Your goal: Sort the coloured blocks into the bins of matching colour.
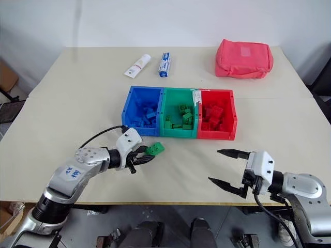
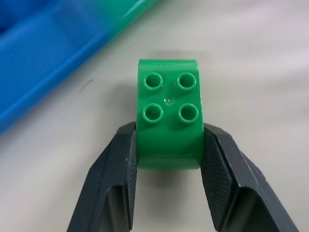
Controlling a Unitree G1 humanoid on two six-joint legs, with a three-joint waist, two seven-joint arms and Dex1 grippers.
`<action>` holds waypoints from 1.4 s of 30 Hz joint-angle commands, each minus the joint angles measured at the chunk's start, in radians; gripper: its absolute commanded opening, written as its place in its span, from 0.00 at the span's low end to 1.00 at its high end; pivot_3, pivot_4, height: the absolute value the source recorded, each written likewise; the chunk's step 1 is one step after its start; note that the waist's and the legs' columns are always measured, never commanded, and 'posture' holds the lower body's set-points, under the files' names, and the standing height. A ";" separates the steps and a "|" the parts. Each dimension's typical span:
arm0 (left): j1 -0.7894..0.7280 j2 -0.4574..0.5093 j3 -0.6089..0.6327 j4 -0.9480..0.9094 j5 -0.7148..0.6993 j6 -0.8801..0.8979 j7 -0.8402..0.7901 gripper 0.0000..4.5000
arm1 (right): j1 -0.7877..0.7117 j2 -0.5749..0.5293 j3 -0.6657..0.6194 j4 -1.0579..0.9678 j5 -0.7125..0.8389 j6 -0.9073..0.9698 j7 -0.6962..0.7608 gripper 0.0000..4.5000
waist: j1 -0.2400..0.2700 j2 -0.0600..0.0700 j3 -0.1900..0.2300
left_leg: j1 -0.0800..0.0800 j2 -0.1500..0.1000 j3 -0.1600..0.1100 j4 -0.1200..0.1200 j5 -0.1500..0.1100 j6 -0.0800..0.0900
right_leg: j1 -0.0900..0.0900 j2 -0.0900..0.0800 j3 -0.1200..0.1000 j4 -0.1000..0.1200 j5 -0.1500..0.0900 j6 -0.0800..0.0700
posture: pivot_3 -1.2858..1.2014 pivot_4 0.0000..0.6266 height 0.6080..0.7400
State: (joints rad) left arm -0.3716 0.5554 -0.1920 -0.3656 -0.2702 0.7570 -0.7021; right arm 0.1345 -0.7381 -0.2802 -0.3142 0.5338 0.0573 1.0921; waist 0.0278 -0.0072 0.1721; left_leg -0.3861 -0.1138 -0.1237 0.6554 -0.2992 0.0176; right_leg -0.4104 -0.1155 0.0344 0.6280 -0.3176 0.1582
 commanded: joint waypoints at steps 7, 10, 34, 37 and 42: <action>-0.197 -0.159 0.025 0.211 0.029 -0.493 -0.092 0.32 | 0.057 0.077 -0.164 -0.096 0.092 0.077 -0.200 1.00 | 0.012 0.000 0.000 | 0.000 -0.001 0.000 0.002 0.000 0.000 | 0.001 0.000 -0.001 0.000 0.000 0.000 | 0.52 0.24 1.00; -0.341 -0.240 -0.008 0.446 0.144 -0.565 0.016 0.32 | 0.050 0.101 -0.178 -0.109 0.112 0.087 -0.243 1.00 | 0.017 0.000 0.000 | 0.000 -0.001 0.001 0.002 0.000 0.000 | 0.001 0.001 0.000 0.000 0.001 0.000 | 0.52 0.24 1.00; -0.095 0.139 0.252 0.456 -0.062 -0.709 -0.471 0.99 | -0.041 -0.022 -0.042 -0.004 0.048 0.028 0.046 1.00 | -0.032 0.000 0.000 | 0.000 0.002 0.003 0.001 -0.001 -0.001 | -0.003 0.002 0.002 0.008 0.000 -0.001 | 0.52 0.24 1.00; 0.027 0.222 0.289 0.447 -0.092 -0.733 -0.558 0.99 | -0.081 -0.037 -0.001 0.045 0.023 -0.011 0.107 1.00 | -0.025 0.000 0.000 | 0.000 0.004 0.002 0.001 -0.001 -0.001 | -0.002 0.002 0.000 0.005 0.000 -0.002 | 0.52 0.24 1.00; 0.129 0.240 0.318 0.407 -0.099 -0.758 -0.558 0.99 | -0.105 -0.061 0.041 0.096 0.005 -0.035 0.188 1.00 | 0.001 0.000 0.000 | 0.000 0.003 0.000 0.002 -0.002 0.000 | 0.001 0.001 -0.002 0.000 0.000 -0.002 | 0.52 0.24 1.00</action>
State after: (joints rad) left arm -0.2465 0.7900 0.1009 0.0928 -0.3508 0.0179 -1.2675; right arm 0.0328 -0.7805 -0.2346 -0.2222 0.5369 0.0416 1.2540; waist 0.0289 -0.0068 0.1720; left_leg -0.3865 -0.1115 -0.1238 0.6577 -0.3011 0.0178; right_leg -0.4098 -0.1145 0.0327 0.6282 -0.3173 0.1557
